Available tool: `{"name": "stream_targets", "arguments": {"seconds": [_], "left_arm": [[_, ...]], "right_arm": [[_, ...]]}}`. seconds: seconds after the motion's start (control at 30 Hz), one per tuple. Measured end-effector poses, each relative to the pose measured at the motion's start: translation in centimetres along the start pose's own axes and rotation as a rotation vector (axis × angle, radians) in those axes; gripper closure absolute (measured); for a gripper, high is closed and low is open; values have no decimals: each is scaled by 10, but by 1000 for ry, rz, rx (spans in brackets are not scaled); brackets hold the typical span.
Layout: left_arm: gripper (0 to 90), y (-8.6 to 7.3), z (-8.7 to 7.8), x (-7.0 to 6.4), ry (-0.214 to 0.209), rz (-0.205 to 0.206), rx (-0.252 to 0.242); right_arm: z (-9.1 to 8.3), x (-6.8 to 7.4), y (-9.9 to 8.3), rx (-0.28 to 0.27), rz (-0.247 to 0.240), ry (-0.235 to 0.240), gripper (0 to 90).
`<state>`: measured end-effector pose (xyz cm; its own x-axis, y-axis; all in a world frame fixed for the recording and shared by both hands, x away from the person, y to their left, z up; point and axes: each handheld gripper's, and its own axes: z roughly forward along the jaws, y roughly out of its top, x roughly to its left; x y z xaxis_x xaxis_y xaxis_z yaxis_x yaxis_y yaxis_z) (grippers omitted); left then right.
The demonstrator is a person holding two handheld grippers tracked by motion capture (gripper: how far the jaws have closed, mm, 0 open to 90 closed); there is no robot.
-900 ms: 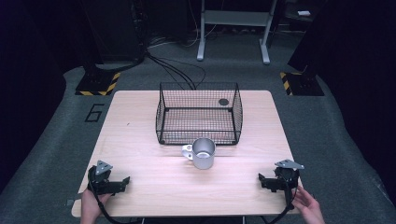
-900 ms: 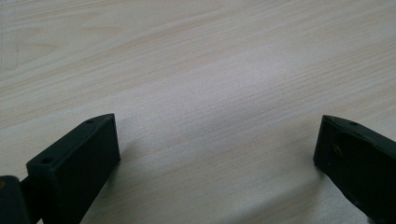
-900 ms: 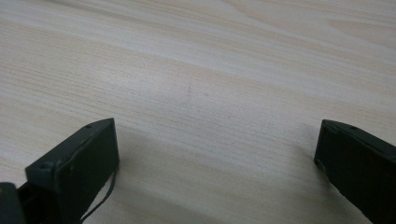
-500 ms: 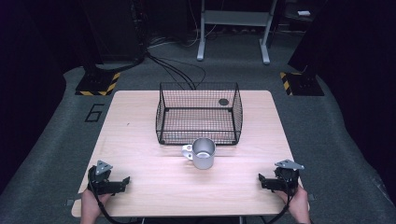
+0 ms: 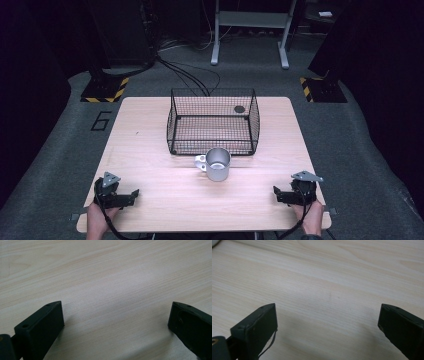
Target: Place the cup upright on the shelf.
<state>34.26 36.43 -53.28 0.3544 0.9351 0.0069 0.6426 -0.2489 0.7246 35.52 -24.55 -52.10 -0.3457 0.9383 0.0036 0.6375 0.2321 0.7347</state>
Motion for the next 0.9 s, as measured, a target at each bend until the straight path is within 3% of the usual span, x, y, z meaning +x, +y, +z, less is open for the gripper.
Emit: {"name": "stream_targets", "arguments": {"seconds": [0.37, 0.6, 0.9], "left_arm": [[3, 0, 0, 0, 1, 1, 3], [3, 0, 0, 0, 1, 0, 2], [3, 0, 0, 0, 1, -1, 1]], "right_arm": [[-6, 25, 22, -46, -24, 78, 0], [-6, 38, 32, -54, -69, 129, 0], [-2, 55, 47, -9, -114, 200, 0]]}}
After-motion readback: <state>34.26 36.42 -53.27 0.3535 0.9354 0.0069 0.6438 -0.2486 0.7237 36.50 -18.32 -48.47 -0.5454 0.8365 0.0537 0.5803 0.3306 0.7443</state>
